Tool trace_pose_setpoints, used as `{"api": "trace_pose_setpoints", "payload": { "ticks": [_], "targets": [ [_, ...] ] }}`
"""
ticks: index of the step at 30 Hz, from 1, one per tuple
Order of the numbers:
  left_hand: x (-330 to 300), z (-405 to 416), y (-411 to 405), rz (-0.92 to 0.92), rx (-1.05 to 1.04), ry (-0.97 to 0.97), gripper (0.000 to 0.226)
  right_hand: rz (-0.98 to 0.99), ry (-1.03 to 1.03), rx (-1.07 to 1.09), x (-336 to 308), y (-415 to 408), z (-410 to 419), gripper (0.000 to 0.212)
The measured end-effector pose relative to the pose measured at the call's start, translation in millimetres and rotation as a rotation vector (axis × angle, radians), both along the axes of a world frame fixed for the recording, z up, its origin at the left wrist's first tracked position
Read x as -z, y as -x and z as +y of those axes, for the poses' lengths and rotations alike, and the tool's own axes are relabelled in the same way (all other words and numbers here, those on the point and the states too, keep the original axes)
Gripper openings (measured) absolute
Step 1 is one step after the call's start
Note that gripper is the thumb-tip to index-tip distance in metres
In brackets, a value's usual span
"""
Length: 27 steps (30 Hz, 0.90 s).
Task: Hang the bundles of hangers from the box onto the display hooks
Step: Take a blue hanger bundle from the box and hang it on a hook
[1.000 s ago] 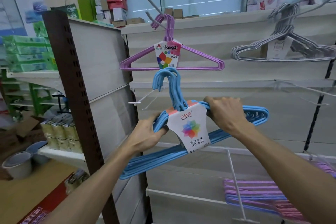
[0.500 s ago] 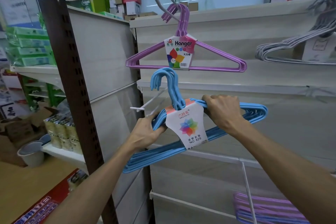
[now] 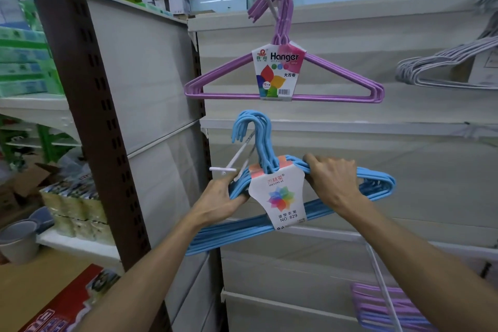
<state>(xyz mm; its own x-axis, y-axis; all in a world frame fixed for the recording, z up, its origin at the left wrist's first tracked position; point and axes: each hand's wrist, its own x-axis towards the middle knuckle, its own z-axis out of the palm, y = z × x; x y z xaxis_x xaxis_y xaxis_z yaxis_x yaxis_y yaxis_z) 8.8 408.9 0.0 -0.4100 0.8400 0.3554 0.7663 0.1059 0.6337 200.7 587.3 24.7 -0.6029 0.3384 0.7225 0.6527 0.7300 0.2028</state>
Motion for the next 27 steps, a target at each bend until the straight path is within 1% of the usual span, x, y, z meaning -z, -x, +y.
{"api": "trace_pose_setpoints", "payload": {
  "ticks": [3,7,11,13,14,16,17,18,20,23,27],
  "targets": [
    [2,2,11,0.016,0.013,0.048,0.051,0.048,0.023,0.056,15,6,-3,0.035],
    [5,10,28,0.043,0.009,0.125,0.033,0.059,0.053,0.114,34,16,-2,0.034],
    [7,17,41,0.084,0.037,0.167,0.035,0.071,0.085,0.162,44,27,-2,0.037],
    [7,21,48,0.104,0.041,0.185,0.019,0.080,0.088,0.181,48,32,-1,0.037],
    [7,23,51,0.097,0.054,0.188,0.021,0.084,0.089,0.194,50,35,-1,0.038],
    [4,28,57,0.101,0.097,0.187,0.045,0.085,0.093,0.222,54,40,-1,0.037],
    [4,31,60,0.094,0.109,0.190,0.052,0.084,0.095,0.235,55,42,-1,0.036],
    [3,33,62,0.070,0.118,0.192,0.055,0.086,0.101,0.246,56,45,-1,0.035],
    [5,39,70,0.028,0.123,0.201,0.051,0.092,0.115,0.261,59,50,0,0.035],
    [5,44,79,0.040,0.132,0.215,0.060,0.092,0.139,0.282,63,57,2,0.037],
    [9,50,88,0.066,0.159,0.200,0.061,0.059,0.200,0.308,68,63,3,0.041]
  ]
}}
